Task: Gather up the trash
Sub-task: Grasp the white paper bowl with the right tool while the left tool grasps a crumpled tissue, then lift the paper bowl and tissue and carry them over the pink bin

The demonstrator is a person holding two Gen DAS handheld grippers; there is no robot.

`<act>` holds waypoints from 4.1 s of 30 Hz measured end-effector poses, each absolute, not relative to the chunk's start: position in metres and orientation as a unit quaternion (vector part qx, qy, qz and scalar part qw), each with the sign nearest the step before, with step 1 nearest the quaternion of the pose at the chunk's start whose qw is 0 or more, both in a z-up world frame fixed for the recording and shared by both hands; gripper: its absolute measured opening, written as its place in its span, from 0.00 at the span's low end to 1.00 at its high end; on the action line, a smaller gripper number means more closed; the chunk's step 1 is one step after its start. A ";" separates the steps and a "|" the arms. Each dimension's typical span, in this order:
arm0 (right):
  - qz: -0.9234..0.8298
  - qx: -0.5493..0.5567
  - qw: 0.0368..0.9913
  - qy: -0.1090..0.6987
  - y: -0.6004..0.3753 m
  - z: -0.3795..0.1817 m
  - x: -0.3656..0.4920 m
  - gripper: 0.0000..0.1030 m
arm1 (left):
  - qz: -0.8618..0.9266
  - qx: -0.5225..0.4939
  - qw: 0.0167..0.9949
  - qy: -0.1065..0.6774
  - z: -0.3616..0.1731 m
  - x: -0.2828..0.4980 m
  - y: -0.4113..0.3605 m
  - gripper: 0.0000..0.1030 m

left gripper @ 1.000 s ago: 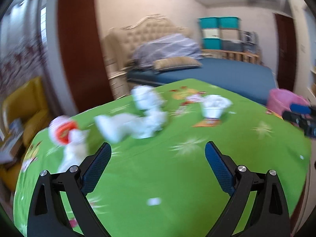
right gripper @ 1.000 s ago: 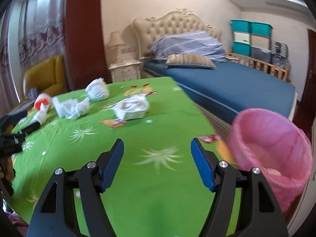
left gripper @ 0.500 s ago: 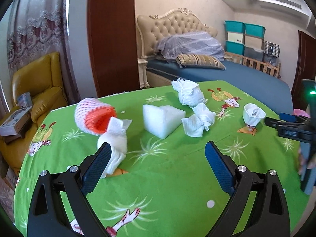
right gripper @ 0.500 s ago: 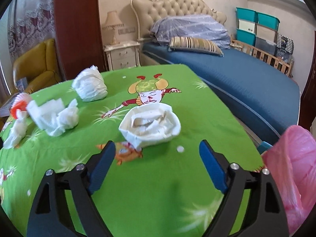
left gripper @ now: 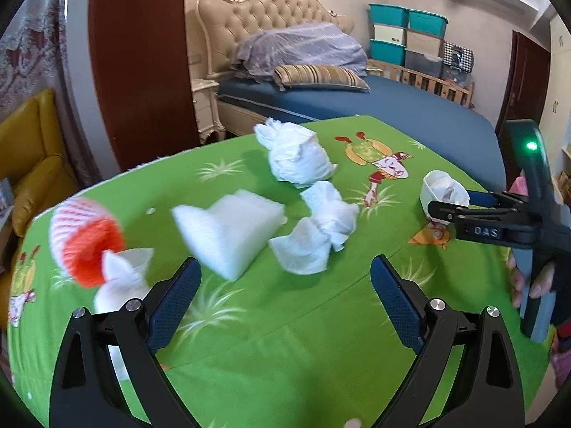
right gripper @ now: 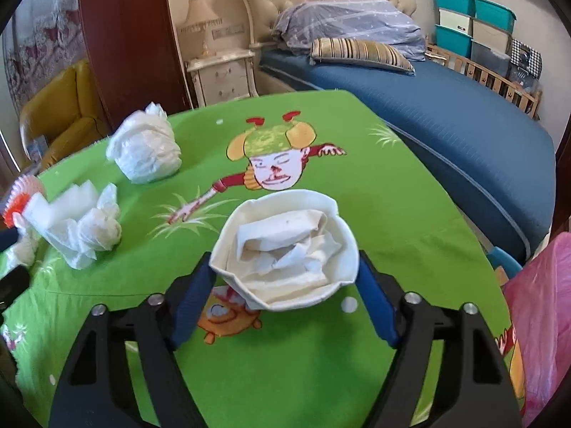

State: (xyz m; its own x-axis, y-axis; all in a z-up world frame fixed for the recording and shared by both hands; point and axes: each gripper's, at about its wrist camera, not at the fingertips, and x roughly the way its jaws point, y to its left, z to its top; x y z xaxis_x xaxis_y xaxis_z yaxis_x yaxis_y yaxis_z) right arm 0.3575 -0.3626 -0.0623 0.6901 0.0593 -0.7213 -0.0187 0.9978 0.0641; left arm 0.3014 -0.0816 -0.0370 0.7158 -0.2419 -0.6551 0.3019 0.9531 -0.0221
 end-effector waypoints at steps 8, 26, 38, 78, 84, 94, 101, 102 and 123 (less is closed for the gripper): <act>0.007 0.072 0.934 0.349 -0.387 -0.049 0.330 0.69 | -0.153 0.057 0.915 0.370 -0.050 0.336 -0.114 0.84; -0.017 0.068 0.932 0.356 -0.385 -0.055 0.333 0.69 | -0.159 0.058 0.894 0.414 -0.077 0.369 -0.133 0.43; -0.034 0.046 0.933 0.354 -0.382 -0.054 0.331 0.69 | -0.154 0.049 0.909 0.384 -0.068 0.363 -0.130 0.35; 0.076 -0.035 0.979 0.185 -0.362 0.007 0.074 0.71 | -0.148 0.048 0.969 0.192 -0.021 0.100 -0.113 0.35; 0.061 -0.023 0.980 0.186 -0.378 0.003 0.072 0.71 | -0.152 0.063 0.968 0.189 -0.021 0.095 -0.121 0.35; 0.039 -0.011 0.982 0.186 -0.399 -0.002 0.070 0.72 | -0.169 0.074 0.964 0.190 -0.019 0.097 -0.136 0.35; 0.020 -0.011 0.983 0.180 -0.416 -0.002 0.065 0.72 | -0.197 0.084 0.956 0.200 -0.019 0.100 -0.158 0.35; 0.017 -0.010 0.984 0.179 -0.418 -0.001 0.064 0.72 | -0.204 0.085 0.954 0.204 -0.019 0.102 -0.163 0.35; -0.122 0.030 0.979 0.163 -0.556 -0.008 0.035 0.72 | -0.343 0.107 0.906 0.223 -0.008 0.136 -0.308 0.35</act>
